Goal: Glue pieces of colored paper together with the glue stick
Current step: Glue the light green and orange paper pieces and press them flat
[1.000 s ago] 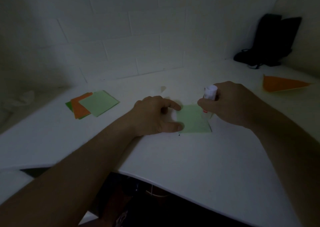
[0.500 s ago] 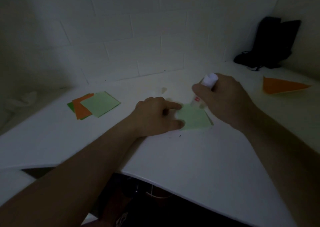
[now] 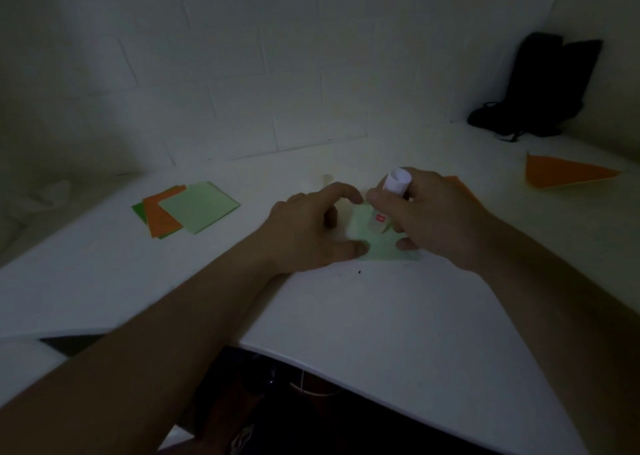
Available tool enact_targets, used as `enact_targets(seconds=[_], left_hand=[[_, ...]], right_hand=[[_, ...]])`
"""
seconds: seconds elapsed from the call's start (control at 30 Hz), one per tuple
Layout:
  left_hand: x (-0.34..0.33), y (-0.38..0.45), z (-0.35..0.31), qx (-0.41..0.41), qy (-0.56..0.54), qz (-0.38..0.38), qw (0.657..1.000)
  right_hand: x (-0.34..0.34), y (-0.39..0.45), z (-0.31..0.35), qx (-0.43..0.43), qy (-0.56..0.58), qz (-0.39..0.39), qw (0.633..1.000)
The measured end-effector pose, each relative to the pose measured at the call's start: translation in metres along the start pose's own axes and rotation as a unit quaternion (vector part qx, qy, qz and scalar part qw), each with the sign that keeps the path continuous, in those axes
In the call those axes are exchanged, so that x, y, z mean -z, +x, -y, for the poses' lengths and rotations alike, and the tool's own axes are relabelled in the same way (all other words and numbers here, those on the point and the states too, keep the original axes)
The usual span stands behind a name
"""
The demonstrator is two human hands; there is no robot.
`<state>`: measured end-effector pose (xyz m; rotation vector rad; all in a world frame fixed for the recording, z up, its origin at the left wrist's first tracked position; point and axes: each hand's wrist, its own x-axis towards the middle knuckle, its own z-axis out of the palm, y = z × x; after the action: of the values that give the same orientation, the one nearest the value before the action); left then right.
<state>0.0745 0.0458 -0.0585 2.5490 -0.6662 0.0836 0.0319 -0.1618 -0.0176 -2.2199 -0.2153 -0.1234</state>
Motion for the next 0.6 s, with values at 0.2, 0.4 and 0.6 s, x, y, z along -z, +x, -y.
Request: enact_targets(seconds=[0.2, 0.4, 0.6], left_hand=[[-0.001, 0.003, 0.000, 0.013, 0.011, -0.001, 1.000], [-0.002, 0.006, 0.000, 0.014, 0.050, 0.018, 0.998], [0.000, 0.005, -0.005, 0.017, 0.045, 0.021, 0.999]], right_hand=[[-0.001, 0.000, -0.001, 0.012, -0.043, 0.011, 0.999], [-0.008, 0.005, -0.005, 0.037, -0.077, 0.023, 0.996], [-0.017, 0.009, -0.004, 0.032, -0.063, 0.036, 0.997]])
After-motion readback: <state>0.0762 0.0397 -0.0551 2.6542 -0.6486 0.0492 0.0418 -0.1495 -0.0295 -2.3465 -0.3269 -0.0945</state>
